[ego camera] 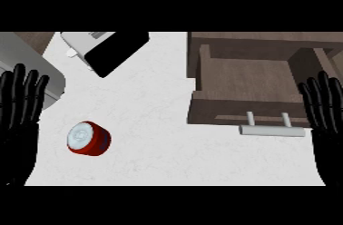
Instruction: Pick up the can, place it into the drawer and close the drawer
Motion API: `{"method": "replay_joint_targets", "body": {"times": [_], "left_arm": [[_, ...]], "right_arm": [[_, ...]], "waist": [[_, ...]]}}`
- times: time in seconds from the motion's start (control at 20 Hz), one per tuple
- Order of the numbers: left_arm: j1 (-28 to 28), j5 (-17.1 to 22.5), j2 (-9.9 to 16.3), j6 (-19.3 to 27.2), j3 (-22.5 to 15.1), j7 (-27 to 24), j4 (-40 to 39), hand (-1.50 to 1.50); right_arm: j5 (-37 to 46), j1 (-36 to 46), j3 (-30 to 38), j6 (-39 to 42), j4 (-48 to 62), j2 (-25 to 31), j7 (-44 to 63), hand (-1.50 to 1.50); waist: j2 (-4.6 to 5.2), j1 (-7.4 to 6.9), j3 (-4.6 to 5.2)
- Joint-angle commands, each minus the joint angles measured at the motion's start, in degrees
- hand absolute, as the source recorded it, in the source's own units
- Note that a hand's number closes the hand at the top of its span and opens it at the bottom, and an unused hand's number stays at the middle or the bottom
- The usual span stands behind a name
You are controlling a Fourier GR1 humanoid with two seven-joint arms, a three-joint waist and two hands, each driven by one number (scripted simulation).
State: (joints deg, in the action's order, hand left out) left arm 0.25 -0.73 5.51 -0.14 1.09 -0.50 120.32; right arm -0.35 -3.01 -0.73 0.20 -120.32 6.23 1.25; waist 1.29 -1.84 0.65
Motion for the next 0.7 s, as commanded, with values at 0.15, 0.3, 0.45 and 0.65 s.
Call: {"method": "replay_joint_targets", "body": {"times": [0.15, 0.3, 0.45, 0.65], "left_arm": [[12.73, -2.99, -2.82, 4.15, 0.96, 1.86, 11.04, -1.50], [18.50, -1.23, -5.36, 11.63, 4.36, 9.36, 4.93, -1.50], [20.08, -2.41, -5.44, 14.77, 4.09, 15.79, 9.71, -1.50], [25.89, -0.80, -5.06, 12.91, 5.33, 18.68, 15.90, -1.50]], "right_arm": [[-2.63, -1.39, 2.00, 1.10, -2.00, -0.20, -1.51, -1.50], [-1.70, -1.41, 6.07, -3.78, 4.29, -1.07, 5.35, -1.50], [-0.63, -1.31, 3.79, -5.08, 0.31, -1.78, 10.54, -1.50], [-4.29, -0.98, 7.48, -2.82, 1.41, 0.38, 11.53, -1.50]], "waist": [[-1.56, 1.27, -0.67], [-1.00, -0.55, -0.54], [-1.49, 0.99, -0.64], [-1.44, 1.32, -0.66]]}}
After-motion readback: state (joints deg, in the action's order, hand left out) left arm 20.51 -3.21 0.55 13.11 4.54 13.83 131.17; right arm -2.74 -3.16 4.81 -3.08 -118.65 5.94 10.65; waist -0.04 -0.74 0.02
